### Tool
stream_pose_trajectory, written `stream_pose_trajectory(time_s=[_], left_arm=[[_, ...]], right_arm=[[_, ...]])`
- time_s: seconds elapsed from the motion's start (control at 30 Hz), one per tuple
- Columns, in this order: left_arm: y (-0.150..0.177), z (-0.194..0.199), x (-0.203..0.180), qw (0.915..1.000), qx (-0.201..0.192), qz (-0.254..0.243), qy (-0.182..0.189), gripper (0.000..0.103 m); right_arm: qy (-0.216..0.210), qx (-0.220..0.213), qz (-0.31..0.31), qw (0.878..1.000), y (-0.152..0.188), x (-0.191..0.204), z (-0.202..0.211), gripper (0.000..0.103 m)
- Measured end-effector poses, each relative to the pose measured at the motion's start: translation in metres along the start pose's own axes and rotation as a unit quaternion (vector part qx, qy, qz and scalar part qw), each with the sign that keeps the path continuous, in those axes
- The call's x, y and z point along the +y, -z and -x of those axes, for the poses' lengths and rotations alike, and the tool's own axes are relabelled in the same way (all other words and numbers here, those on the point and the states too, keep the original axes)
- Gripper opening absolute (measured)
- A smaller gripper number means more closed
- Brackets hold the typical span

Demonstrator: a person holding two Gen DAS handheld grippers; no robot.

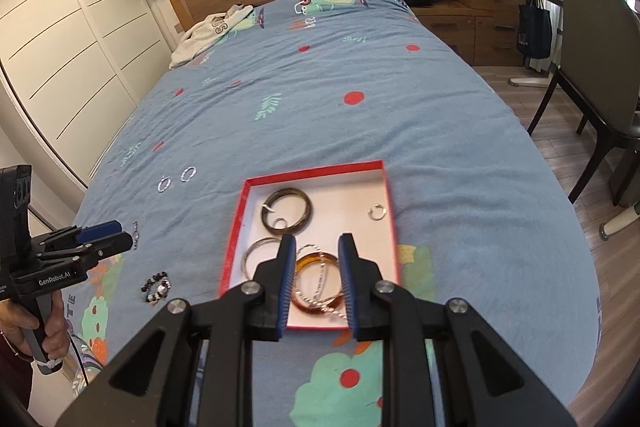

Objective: Organize jewelry
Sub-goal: 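Lower the silver bangle into the red box and open the left gripper, then move both open tools toward the silver watch and beaded bracelet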

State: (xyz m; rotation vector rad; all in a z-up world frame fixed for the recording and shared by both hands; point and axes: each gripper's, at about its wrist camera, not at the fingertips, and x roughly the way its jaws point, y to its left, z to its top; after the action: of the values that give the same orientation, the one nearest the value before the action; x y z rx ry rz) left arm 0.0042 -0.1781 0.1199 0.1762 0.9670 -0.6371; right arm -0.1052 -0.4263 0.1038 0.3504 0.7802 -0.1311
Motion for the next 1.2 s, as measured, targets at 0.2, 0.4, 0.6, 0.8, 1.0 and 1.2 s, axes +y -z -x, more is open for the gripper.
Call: stream_pose_trajectory(time_s=[0.2,0.4,0.6,0.8,1.0,1.2], left_arm=[[0.021,0.046,0.028,0.9989,-0.027,0.003,-0.039,0.053],[0.042,0.082,0.055,0.9962,-0.052,0.010,-0.069,0.059],[0.063,0.102,0.103,0.9934,-0.055,0.038,-0.093,0.063],[0.078,0.107,0.150,0.9892,-0.048,0.058,-0.126,0.063],[0.084,0.102,0.177,0.9859,-0.041,0.077,-0.143,0.063],[0.088,0.084,0.184,0.9822,-0.027,0.085,-0.165,0.063]], right_arm=[[-0.003,-0.016,0.008,1.000,0.010,0.039,0.025,0.021],[0.000,-0.020,0.022,1.000,0.021,0.078,0.039,0.021],[-0.006,-0.012,0.038,0.999,0.035,0.114,0.040,0.022],[-0.026,0.000,0.051,0.998,0.035,0.136,0.015,0.026],[-0.047,0.008,0.069,0.996,0.029,0.156,-0.010,0.027],[-0.061,0.027,0.070,0.995,0.032,0.165,-0.039,0.027]])
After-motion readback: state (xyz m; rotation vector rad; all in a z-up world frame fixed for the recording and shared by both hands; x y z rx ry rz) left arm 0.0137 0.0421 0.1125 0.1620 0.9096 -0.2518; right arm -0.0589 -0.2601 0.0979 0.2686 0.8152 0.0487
